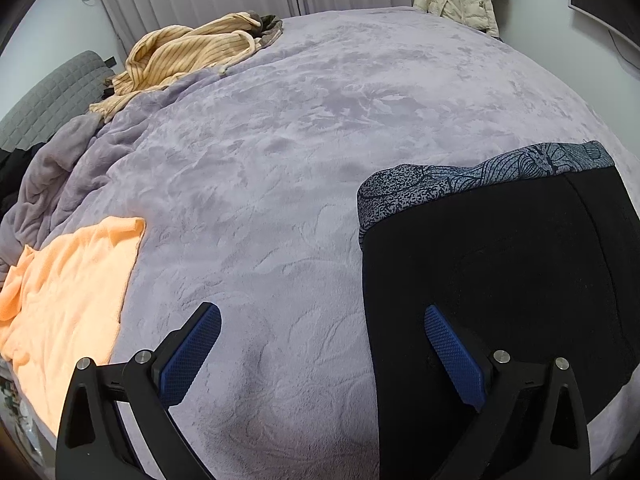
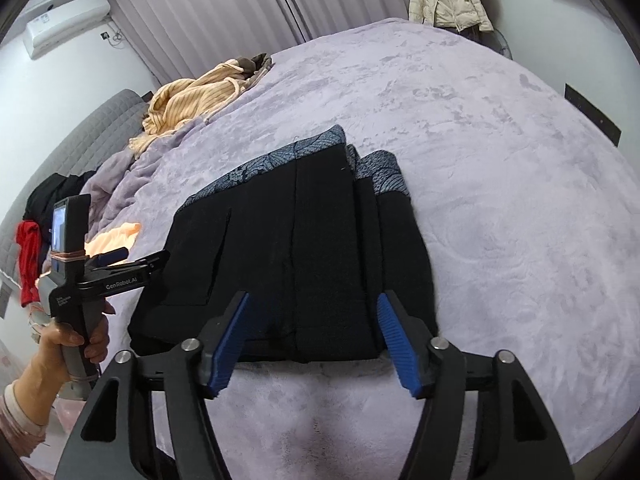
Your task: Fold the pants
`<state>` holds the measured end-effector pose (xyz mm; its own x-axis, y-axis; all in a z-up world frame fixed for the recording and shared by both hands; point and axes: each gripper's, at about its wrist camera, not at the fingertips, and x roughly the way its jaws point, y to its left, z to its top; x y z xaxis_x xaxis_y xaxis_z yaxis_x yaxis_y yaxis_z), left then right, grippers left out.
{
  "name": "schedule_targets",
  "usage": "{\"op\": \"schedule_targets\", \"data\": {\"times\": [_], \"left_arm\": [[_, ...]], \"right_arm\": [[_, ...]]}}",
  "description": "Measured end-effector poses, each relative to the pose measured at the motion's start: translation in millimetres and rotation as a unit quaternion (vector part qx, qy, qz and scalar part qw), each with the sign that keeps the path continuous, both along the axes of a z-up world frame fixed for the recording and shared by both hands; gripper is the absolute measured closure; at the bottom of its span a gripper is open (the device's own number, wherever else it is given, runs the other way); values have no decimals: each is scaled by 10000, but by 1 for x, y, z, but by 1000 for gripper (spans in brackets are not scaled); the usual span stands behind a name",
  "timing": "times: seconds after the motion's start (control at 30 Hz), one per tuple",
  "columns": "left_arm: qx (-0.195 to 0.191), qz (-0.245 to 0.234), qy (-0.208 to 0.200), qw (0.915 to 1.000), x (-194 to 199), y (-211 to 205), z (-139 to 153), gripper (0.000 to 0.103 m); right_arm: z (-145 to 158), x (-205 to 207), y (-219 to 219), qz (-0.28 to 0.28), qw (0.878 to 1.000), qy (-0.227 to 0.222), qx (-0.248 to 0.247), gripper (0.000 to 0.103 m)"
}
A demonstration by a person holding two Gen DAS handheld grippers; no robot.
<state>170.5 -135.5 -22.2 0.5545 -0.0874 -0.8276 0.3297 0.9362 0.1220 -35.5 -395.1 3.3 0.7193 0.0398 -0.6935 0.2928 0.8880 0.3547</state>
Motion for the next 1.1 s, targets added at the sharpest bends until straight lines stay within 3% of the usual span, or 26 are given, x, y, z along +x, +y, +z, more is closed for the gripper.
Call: {"op": "schedule_targets", "data": {"times": [0.13, 0.23, 0.3, 0.4, 0.47, 0.63, 0.77, 0.83, 0.9, 1.0, 1.1], "left_arm": [[-261, -110, 215, 9994, 7, 7, 0, 1], [-890, -193, 670, 9936, 17, 23, 1, 1], [-1521, -309, 1101, 9817, 22, 33, -1, 1], [-2096, -574, 1554, 9637, 22, 36, -10, 1], [-2158, -776, 1673, 9589, 19, 30, -16, 1], [-2272, -1396, 2041, 9419, 15, 3, -29, 1], [-2427, -1421, 2165, 9349, 23, -14, -37, 1], [-2294, -1482, 2100, 9388, 24, -24, -39, 0], [-2185, -1564, 2030, 9416, 24, -28, -39, 0], [-2353, -1503, 2138, 9361, 27, -25, -41, 0], [-2562, -1568, 2121, 9299, 21, -21, -35, 13]], "right_arm": [[2, -5, -17, -54, 9998, -4, 171, 31], [-4, -9, -33, -96, 9988, 24, 484, 31], [-9, -7, -44, -90, 9980, 80, 615, 30], [-19, -1, -57, 55, 9949, 28, 1007, 29], [-26, 8, -66, 242, 9905, -61, 1350, 26], [-36, 39, -82, 688, 9848, 31, 1597, 19], [-53, 66, -89, 967, 9745, 373, 1988, 19], [-65, 76, -86, 1079, 9682, 483, 2204, 19], [-75, 83, -87, 990, 9637, 441, 2441, 20], [-84, 87, -86, 824, 9589, 379, 2689, 23], [-77, 83, -79, 687, 9626, 414, 2586, 35]]}}
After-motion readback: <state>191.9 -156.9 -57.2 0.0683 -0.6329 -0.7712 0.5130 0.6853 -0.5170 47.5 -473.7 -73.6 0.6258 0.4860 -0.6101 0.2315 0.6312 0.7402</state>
